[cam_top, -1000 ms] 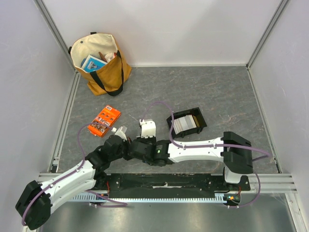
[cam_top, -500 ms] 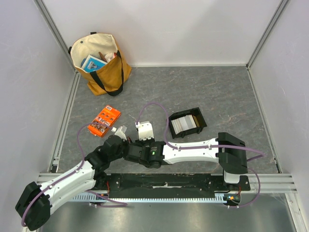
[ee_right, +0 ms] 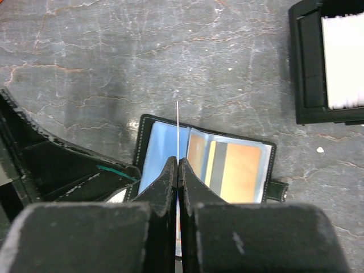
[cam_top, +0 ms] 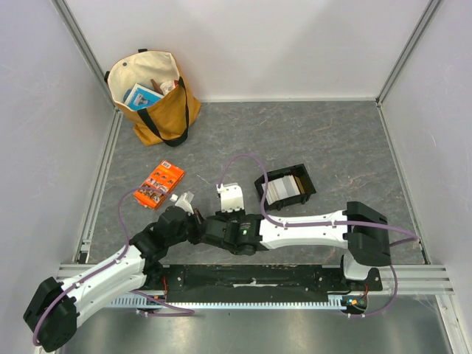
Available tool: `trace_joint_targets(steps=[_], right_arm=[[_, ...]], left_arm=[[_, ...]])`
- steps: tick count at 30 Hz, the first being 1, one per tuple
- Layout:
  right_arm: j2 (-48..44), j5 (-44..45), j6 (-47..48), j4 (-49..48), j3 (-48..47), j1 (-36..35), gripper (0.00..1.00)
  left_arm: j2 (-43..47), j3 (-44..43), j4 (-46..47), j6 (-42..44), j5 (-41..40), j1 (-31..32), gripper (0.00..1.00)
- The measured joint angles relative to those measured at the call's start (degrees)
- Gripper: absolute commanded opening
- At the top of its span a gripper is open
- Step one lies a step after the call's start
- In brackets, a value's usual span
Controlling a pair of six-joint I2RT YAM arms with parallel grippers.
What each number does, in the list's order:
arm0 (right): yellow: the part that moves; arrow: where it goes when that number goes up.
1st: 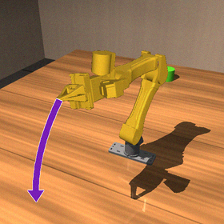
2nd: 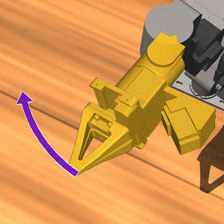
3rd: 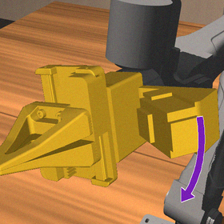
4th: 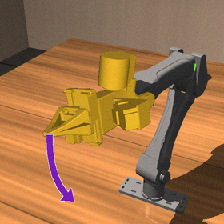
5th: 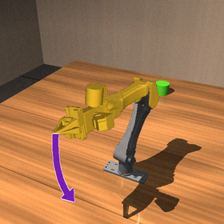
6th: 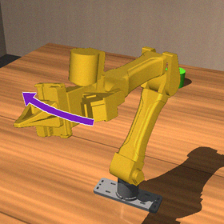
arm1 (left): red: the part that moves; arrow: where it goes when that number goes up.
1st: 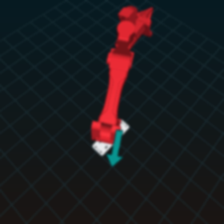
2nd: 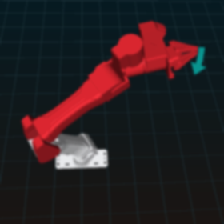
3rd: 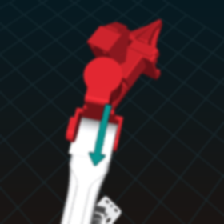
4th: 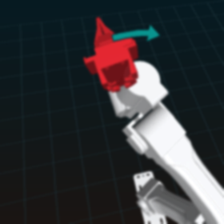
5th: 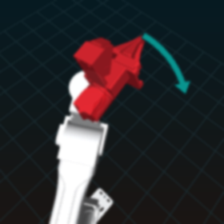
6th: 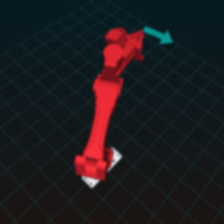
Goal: Put the credit cards into the card holder
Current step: Turn over the card slot in the card holder.
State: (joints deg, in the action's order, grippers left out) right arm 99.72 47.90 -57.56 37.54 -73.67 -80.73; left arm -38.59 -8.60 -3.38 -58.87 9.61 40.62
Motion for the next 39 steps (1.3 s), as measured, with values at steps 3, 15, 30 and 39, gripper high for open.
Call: trace_joint_targets(steps=[3,15,30,39], right_arm=[[-2.7,0.0,-0.6,0.2,2.2,0.4,0.0],[-10.8,-0.1,-4.1,2.6,8.4,2.4,0.0],[-24.3,-11.3,-2.4,-12.1,24.4,11.3,0.0],[-22.2,-19.3,-3.0,-17.0,29.4,13.4,0.0]], left_arm=[[0.0,0.0,0.0,0.0,0.0,0.0,0.02],[-1.7,0.0,0.0,0.0,0.0,0.0,0.02],[-8.6,0.0,-1.1,0.1,-2.1,0.0,0.02],[-10.3,-0.3,-0.7,0.1,-2.5,0.0,0.02]])
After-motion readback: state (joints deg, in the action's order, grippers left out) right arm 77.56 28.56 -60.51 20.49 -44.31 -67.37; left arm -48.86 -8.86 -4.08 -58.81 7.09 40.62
